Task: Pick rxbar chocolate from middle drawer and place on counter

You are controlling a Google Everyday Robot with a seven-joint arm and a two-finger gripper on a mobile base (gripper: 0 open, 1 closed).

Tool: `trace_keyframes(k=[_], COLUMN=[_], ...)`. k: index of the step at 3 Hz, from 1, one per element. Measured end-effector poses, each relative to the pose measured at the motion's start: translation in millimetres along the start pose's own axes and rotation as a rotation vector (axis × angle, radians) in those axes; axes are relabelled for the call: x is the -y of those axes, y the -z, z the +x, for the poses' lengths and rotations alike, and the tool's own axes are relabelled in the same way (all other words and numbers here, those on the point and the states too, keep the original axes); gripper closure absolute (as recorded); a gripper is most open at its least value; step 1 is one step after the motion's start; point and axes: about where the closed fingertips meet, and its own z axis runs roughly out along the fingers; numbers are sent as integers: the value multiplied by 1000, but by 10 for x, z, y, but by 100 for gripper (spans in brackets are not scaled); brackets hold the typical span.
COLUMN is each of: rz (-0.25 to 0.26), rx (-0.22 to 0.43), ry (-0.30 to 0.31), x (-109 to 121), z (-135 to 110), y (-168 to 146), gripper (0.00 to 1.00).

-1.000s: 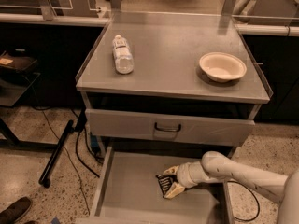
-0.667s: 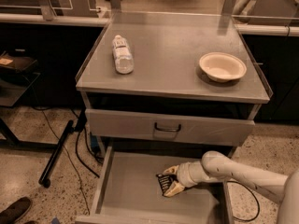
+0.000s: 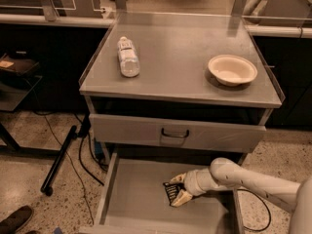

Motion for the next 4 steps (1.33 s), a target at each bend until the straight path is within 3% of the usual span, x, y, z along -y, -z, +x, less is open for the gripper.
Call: trace_keyframes(k=[1, 2, 4], rz=[48, 93, 121], rx=[3, 6, -12], ry=[-23, -7, 34], x=[-10, 31, -15], z=[-62, -222, -624], y=[87, 246, 712], gripper=[100, 100, 100])
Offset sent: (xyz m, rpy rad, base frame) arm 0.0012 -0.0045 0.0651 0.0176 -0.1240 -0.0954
